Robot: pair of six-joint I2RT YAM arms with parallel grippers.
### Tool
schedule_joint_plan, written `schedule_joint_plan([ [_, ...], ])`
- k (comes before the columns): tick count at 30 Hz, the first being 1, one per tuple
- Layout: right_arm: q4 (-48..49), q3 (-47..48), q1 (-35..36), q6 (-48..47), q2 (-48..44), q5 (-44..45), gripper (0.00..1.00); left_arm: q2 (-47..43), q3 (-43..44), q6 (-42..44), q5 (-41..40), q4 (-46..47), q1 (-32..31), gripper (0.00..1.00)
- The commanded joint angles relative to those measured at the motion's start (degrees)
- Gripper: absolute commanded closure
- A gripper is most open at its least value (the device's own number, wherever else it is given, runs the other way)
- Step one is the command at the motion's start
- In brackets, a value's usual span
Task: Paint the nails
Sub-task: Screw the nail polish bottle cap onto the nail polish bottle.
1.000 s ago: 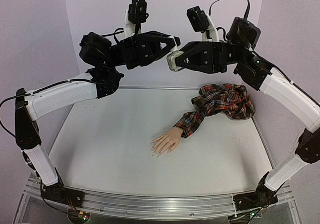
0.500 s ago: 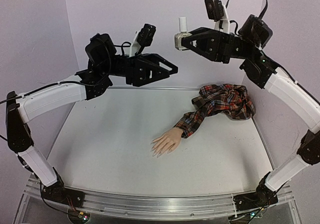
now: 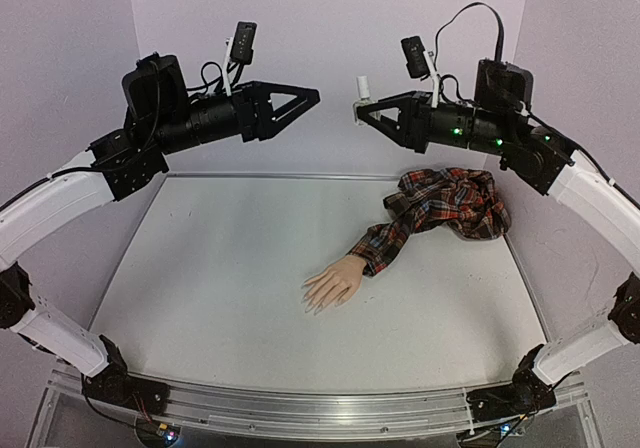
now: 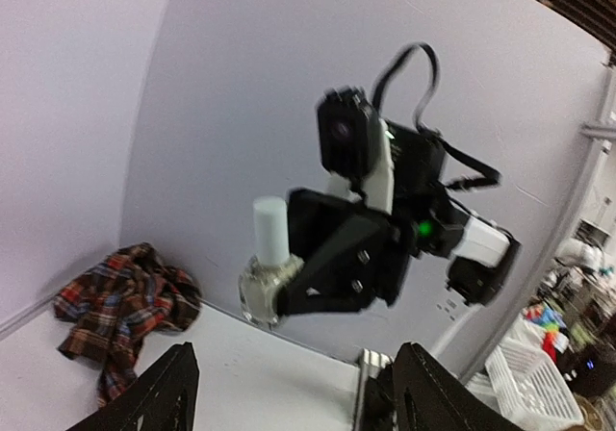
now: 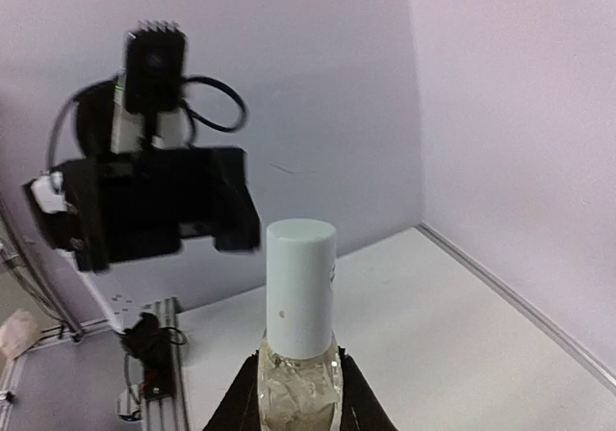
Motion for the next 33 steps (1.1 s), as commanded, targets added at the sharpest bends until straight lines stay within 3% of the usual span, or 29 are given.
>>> schedule_joint_plan([
  [1,-3.71,1.02,3.73,-7.21,-0.09,17.44,1.00,2.10,4.01,0.19,-19.29,-0.45,-1.12,0.28],
  [7,-4.89,4.45,7.41,-9.90,3.23,29.07,1.00,10.55,13.63,-0.40,-21.40,-2.17,-3.34,0.31],
  [11,-5.86,6.19,8.28,-11.48,4.49,32.57,1.00,12.31,15.10,-1.26,-21.67,-2.25,-4.34,0.34],
  [20,-7.16,5.99,8.78,-14.71,4.62,31.41,1.00,11.86,15.82,-4.32,-20.87,-7.80,-4.35,0.37],
  [28,-8.54,5.57,9.80,-19.07,4.09,28.15,1.00,15.46,25.53,-6.97,-18.03,-18.91,-4.10,0.46],
  [33,-8.76,5.83,9.88,-19.27,3.93,28.04,1.00,14.98,25.43,-7.59,-17.94,-20.86,-4.00,0.49],
])
